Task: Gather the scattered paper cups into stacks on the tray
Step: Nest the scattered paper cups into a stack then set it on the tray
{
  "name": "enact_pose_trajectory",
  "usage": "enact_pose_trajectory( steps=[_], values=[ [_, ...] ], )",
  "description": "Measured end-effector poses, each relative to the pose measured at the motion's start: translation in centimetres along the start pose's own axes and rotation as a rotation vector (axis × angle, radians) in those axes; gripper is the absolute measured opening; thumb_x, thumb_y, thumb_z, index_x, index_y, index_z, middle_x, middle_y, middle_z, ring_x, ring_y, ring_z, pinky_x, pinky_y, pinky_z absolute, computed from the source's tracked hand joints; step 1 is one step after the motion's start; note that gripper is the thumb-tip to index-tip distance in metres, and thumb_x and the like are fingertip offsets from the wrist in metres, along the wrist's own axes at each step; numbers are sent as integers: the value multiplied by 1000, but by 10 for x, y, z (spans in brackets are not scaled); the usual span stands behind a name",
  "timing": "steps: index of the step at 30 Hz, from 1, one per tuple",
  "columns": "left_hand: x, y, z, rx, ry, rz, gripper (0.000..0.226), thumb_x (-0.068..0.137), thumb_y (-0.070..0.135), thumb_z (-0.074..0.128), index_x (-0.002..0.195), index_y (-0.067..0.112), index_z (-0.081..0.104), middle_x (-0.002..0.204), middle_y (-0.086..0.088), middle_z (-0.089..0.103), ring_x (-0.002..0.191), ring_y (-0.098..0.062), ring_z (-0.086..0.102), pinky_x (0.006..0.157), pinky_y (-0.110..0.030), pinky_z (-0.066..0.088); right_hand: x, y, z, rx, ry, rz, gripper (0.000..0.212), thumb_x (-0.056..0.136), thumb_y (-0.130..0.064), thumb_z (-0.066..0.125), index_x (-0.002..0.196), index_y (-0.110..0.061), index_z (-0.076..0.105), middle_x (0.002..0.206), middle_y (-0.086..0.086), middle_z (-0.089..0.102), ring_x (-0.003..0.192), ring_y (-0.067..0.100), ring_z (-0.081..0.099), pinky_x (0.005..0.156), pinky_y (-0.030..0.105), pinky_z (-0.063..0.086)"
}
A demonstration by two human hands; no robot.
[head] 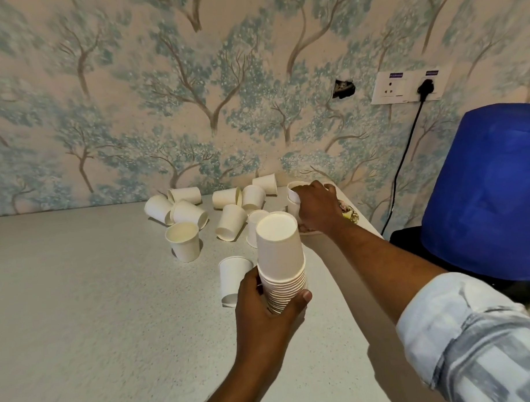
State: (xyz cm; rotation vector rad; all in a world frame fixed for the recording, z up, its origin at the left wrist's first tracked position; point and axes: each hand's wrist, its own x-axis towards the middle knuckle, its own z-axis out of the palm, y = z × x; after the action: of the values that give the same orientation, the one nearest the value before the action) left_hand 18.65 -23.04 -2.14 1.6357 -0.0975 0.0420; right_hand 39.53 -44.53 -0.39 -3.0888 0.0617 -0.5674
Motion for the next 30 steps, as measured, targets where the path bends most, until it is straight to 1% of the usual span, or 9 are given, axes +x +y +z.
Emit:
enact_pose_trajectory(
  steps=[3, 9, 12, 18, 21, 23, 26, 28, 30],
  values=[
    [-3, 2, -2, -10, -2, 6, 83, 68, 36, 89, 137, 36, 44, 140, 13, 55, 129, -15, 53, 110, -45, 48, -7, 4, 4, 7, -89, -34, 43, 90, -24, 56, 132, -22, 57, 127, 4, 66, 125, 31, 50, 99, 49, 39],
    [-4, 4, -12, -25, -1, 46, 78, 68, 34, 89, 130, 41, 42, 128, 20, 55, 117, -7, 52, 82, -9, 42, -23, 6, 13, 71, -111, -59, 34, 96, -23, 54, 127, -10, 56, 120, 15, 66, 121, 35, 53, 90, 45, 49],
    [-3, 7, -20, -33, 21, 71, 76, 64, 41, 88, 126, 43, 44, 121, 27, 55, 108, 0, 56, 76, -5, 40, -27, 7, 6, 257, -50, 78, 42, 99, -23, 54, 140, -12, 50, 122, 19, 65, 123, 38, 53, 90, 43, 47],
    [1, 15, -42, 85, 80, 138, 77, 61, 48, 87, 128, 39, 50, 119, 24, 58, 107, 0, 57, 79, -12, 40, -55, -12, -50, 1177, 254, 504, 33, 104, -18, 51, 136, -13, 45, 124, 14, 60, 111, 38, 62, 86, 51, 57],
    [9, 22, -53, 191, 147, 196, 63, 64, 36, 92, 111, 49, 52, 108, 33, 57, 95, 13, 60, 74, -8, 40, -74, -25, -92, 1737, 246, 683, 24, 106, -18, 47, 127, -14, 56, 119, 13, 63, 98, 33, 65, 64, 46, 61],
    [10, 28, -61, 271, 194, 247, 60, 63, 32, 94, 104, 48, 53, 100, 37, 57, 86, 17, 60, 70, -7, 40, -92, -34, -121, 2042, 151, 706, 25, 105, -25, 48, 108, -13, 69, 100, 14, 68, 75, 28, 63, 44, 30, 52],
    [9, 34, -72, 391, 243, 300, 57, 62, 30, 96, 111, 28, 65, 100, 18, 68, 83, 0, 64, 72, -16, 49, -115, -44, -158, 2331, -141, 567, 48, 95, -61, 52, 94, -16, 69, 91, 12, 70, 66, 25, 59, 39, 21, 41],
    [4, 39, -77, 487, 268, 299, 58, 63, 28, 95, 114, 19, 69, 106, 5, 72, 91, -15, 66, 79, -33, 56, -126, -53, -175, 2321, -338, 402, 61, 78, -74, 64, 98, -17, 70, 93, 11, 71, 70, 26, 60, 40, 22, 41],
    [0, 41, -79, 580, 274, 287, 59, 64, 31, 94, 116, 19, 69, 110, 0, 73, 99, -22, 67, 87, -42, 57, -133, -62, -184, 2243, -462, 328, 55, 69, -63, 77, 98, -17, 71, 96, 9, 69, 75, 26, 61, 41, 21, 42]
  ],
)
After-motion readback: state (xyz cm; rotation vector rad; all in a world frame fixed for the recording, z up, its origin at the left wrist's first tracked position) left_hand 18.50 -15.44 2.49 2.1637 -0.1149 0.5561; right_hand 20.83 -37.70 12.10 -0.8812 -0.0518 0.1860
